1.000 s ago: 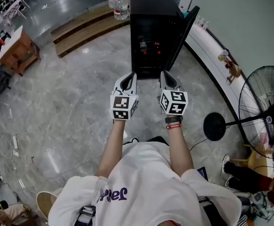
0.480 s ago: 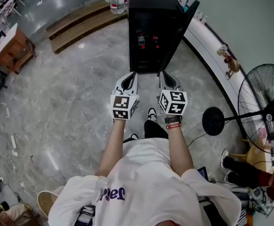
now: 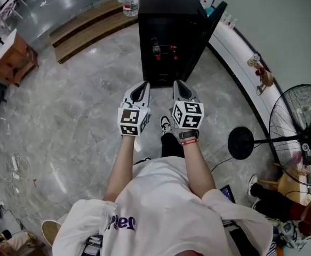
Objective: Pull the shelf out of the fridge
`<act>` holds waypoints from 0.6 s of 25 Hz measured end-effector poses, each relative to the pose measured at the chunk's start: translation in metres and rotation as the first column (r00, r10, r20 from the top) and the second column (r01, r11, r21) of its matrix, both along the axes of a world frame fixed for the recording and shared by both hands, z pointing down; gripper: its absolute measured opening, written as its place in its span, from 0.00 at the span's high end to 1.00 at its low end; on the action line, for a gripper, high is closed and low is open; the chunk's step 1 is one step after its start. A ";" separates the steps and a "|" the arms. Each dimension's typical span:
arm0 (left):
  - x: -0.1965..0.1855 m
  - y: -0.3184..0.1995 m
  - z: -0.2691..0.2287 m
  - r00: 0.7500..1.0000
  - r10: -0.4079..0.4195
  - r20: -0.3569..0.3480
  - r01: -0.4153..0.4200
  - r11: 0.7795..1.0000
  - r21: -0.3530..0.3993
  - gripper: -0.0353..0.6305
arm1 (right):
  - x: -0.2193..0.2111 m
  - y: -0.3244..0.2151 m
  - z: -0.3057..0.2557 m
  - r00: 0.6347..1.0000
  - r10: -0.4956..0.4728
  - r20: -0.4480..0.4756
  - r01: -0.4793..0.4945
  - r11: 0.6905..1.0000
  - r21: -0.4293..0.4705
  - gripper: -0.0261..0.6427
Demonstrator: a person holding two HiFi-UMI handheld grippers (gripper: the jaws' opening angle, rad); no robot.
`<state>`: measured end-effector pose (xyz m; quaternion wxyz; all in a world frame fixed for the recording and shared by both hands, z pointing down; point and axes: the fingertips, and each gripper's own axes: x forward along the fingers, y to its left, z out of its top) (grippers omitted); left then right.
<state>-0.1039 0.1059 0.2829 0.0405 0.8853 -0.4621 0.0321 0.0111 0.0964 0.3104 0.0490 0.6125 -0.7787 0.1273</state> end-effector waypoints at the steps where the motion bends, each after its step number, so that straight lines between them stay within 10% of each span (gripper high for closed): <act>1: 0.007 -0.012 0.001 1.000 -0.003 0.002 0.003 1.000 0.000 0.92 | 0.007 -0.011 0.002 1.000 -0.002 0.003 0.002 1.000 -0.005 0.93; 15: 0.070 -0.139 0.050 1.000 0.007 0.015 -0.006 0.996 -0.091 0.92 | 0.065 -0.140 0.063 0.998 0.029 0.064 -0.022 0.993 -0.115 0.92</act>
